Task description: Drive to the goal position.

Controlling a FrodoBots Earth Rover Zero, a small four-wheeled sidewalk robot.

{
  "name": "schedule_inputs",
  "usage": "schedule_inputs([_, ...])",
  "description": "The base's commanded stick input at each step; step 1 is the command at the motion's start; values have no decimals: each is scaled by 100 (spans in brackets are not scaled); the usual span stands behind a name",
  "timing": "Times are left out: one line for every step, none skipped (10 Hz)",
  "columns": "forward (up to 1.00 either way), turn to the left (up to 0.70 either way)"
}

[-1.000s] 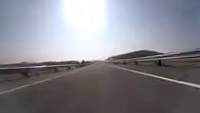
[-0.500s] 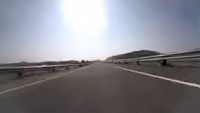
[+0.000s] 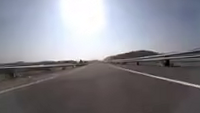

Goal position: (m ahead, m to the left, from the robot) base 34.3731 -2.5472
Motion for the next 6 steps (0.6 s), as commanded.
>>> schedule_inputs([100, 0])
schedule_inputs([100, 0])
schedule_inputs([100, 0])
schedule_inputs([100, 0])
schedule_inputs([100, 0])
schedule_inputs([100, 0])
